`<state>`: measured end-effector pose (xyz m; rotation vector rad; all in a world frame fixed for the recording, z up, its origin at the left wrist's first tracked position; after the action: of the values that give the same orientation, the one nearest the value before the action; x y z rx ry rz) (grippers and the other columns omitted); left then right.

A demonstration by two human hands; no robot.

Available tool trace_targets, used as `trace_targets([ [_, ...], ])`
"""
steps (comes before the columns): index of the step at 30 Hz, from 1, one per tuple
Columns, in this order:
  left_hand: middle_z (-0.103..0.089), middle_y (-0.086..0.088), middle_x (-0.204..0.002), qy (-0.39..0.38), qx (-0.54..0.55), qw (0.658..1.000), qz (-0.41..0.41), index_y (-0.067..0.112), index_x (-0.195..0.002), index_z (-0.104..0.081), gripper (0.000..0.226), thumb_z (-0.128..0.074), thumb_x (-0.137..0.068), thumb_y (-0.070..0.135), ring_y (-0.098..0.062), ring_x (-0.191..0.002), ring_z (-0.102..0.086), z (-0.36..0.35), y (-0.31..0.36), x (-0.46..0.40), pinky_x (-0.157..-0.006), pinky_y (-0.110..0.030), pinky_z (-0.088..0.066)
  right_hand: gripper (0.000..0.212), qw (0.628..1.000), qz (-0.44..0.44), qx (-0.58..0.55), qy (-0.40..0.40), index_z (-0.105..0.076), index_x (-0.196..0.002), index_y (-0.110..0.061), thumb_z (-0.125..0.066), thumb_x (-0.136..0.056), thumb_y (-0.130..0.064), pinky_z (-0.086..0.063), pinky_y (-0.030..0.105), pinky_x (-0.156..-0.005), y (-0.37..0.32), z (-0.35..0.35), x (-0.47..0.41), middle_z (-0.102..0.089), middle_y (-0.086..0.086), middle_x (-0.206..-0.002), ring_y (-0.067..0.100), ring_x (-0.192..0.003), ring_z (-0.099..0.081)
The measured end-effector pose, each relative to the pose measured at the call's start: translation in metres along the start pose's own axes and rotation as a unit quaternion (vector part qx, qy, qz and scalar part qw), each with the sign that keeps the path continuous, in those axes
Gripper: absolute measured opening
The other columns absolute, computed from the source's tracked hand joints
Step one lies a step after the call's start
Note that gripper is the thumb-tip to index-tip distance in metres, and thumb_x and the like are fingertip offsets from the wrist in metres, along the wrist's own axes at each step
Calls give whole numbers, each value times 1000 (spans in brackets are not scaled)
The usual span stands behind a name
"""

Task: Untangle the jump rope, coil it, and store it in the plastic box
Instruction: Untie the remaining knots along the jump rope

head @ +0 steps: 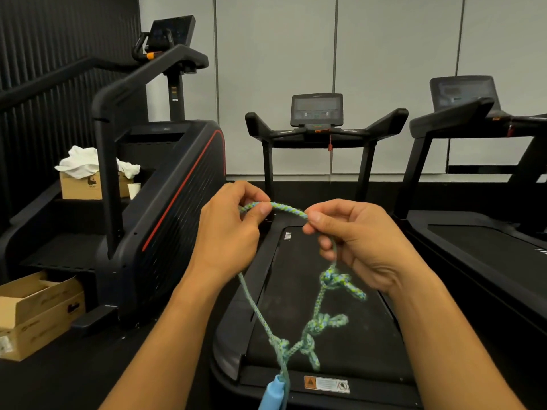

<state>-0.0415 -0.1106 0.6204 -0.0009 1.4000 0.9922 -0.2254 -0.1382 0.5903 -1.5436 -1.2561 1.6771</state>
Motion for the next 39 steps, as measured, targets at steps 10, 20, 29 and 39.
trace_targets([
  [10,-66,4,-72,-229,194,949,94,6,-107,-67,14,-64,-94,9,2,-57,-56,-50,9,23,-56,-12,-44,6,999,-10,-30,-13,-61,-87,-5,-67,-85,-5,-56,29,-51,6,-6,0,-70,15,-70,19,-53,-63],
  [20,-62,20,-65,-3,92,995,-26,23,-78,-65,15,-68,-92,18,0,-59,-52,-5,18,1,-62,-30,-46,16,989,-11,-80,-125,-67,-96,-7,-63,-80,-4,-59,42,-74,-9,-17,9,-70,14,-80,21,-66,-69],
  [29,-61,-2,-74,-33,135,987,81,25,-87,-64,19,-60,-93,8,-23,-68,-63,-21,-11,4,-69,-50,-57,38,970,-74,-184,-143,-60,-124,-4,-52,-87,-5,-59,32,-63,-2,-35,9,-67,16,-126,29,-97,-67],
  [39,-74,1,-104,-84,207,975,-16,18,-105,-69,34,-54,-92,-9,-13,-95,-72,-26,26,9,-90,-35,-56,55,971,-18,-207,-115,-59,-122,8,-48,-71,25,-60,29,-83,-9,-31,6,-70,27,-107,29,-89,-73],
])
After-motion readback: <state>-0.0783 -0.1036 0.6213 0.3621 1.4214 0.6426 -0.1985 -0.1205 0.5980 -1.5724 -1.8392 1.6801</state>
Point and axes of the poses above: each hand's wrist, its own x-axis away from the middle knuckle, its own z-axis out of the back of the hand, y = z × x, the point moved 9 cm from there along -x, towards the middle knuckle
